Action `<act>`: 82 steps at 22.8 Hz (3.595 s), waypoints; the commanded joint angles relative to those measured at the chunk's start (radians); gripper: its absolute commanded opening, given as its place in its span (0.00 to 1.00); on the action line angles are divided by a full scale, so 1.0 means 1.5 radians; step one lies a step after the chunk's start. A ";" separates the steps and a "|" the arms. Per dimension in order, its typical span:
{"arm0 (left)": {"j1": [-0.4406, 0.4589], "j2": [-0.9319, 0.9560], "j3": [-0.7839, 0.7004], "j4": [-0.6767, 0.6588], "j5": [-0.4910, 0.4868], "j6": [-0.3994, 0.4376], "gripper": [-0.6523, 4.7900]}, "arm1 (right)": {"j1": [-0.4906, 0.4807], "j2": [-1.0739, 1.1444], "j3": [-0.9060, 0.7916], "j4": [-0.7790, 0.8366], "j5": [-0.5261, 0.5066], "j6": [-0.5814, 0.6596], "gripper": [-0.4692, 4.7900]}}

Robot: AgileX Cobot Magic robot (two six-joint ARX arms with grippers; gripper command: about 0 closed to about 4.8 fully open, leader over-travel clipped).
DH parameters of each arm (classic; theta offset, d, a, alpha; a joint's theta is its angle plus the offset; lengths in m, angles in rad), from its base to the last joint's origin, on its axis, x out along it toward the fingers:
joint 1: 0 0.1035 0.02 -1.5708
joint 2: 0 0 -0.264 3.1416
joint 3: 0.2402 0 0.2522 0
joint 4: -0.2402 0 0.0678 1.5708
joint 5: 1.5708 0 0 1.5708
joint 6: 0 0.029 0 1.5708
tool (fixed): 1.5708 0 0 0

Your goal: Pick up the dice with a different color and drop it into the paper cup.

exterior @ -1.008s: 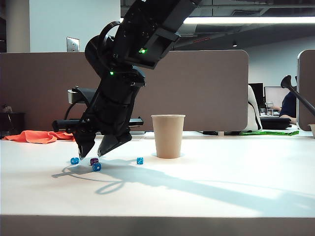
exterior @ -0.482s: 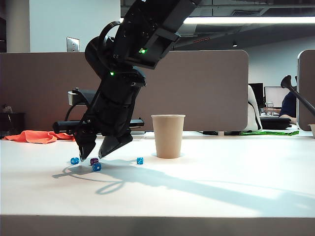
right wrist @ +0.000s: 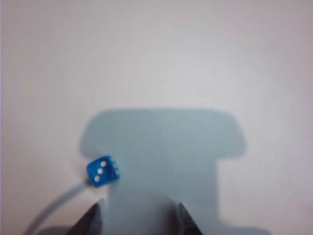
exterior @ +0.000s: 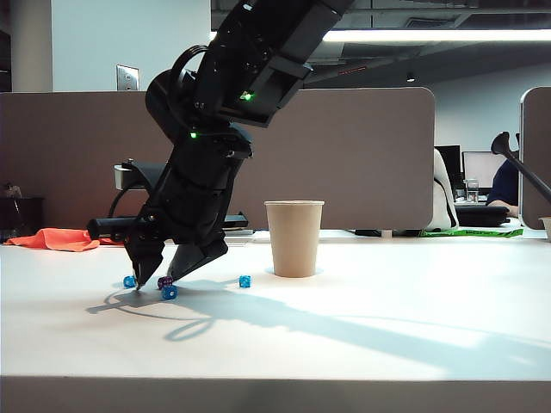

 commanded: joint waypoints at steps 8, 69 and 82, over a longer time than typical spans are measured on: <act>-0.001 0.000 0.004 0.009 0.004 -0.002 0.11 | 0.003 0.002 0.001 -0.001 0.000 0.000 0.33; -0.001 0.000 0.004 0.009 0.005 -0.002 0.11 | -0.083 -0.095 0.028 0.029 0.036 -0.003 0.17; -0.001 0.000 0.004 0.012 0.002 -0.002 0.11 | -0.136 -0.173 0.028 -0.007 0.036 -0.003 0.17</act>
